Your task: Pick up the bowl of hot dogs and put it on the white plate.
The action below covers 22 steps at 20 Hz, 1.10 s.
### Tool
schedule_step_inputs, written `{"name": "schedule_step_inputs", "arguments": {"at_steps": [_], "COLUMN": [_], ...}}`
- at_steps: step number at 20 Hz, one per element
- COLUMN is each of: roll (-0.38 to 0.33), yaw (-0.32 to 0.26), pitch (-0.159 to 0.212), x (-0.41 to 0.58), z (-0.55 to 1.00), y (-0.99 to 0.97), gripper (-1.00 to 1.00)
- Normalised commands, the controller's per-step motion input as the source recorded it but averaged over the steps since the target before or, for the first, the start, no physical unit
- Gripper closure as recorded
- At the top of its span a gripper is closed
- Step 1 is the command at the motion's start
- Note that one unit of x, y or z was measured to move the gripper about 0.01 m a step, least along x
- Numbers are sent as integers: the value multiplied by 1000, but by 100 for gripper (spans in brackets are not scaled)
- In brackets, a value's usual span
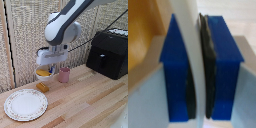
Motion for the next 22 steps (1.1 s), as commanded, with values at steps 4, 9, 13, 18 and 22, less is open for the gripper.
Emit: {"name": "schedule_step_inputs", "arguments": {"at_steps": [4, 9, 13, 18, 22], "roll": [0, -19, -54, -112, -93], "yaw": [8, 60, 73, 116, 96], "pitch": [113, 137, 67, 1, -21], "x": [516, 246, 79, 206, 186], "z": [-163, -311, -426, -387, -224], "y": [819, 717, 540, 301, 54], "gripper": [100, 100, 100, 100, 100]}}
